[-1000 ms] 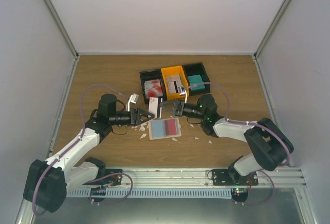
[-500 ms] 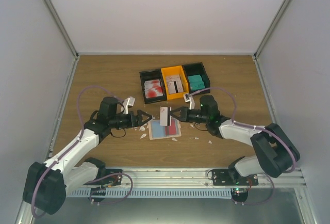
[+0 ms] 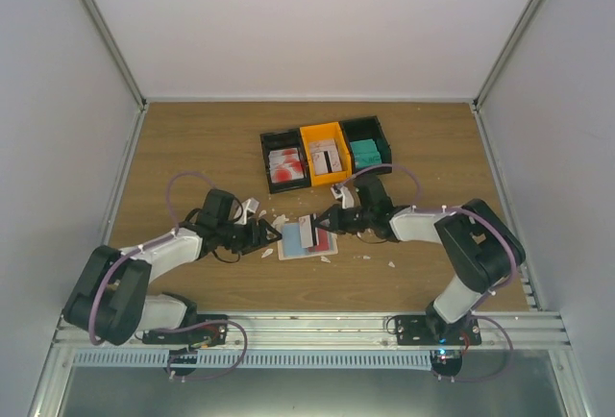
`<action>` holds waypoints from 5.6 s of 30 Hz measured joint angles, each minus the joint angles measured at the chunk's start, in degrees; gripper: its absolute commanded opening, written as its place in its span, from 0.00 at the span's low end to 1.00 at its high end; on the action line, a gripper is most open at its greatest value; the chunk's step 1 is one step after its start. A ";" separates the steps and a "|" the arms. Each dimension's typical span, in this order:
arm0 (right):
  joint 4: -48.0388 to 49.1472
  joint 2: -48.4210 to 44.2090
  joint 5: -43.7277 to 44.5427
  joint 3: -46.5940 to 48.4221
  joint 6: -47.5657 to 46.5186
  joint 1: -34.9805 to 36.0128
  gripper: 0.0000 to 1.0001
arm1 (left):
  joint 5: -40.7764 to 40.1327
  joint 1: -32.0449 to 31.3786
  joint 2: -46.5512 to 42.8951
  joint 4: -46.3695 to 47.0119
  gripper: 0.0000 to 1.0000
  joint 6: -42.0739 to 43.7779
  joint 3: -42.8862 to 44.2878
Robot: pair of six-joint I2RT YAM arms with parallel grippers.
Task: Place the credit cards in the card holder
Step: Adjust the storage box at the center of the board, then close the card holder at the center of the board.
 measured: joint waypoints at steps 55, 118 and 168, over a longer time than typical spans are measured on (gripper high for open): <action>8.63 11.23 -5.38 1.25 7.32 1.62 0.00 | 0.85 -2.69 12.15 6.45 0.14 0.02 0.02; -27.34 0.04 23.23 9.09 -9.57 4.24 0.39 | 7.65 -3.28 15.96 12.96 0.61 -1.90 2.91; -21.20 -1.25 16.68 4.94 -10.69 5.27 0.21 | 5.25 -11.96 24.11 14.36 0.30 1.44 11.65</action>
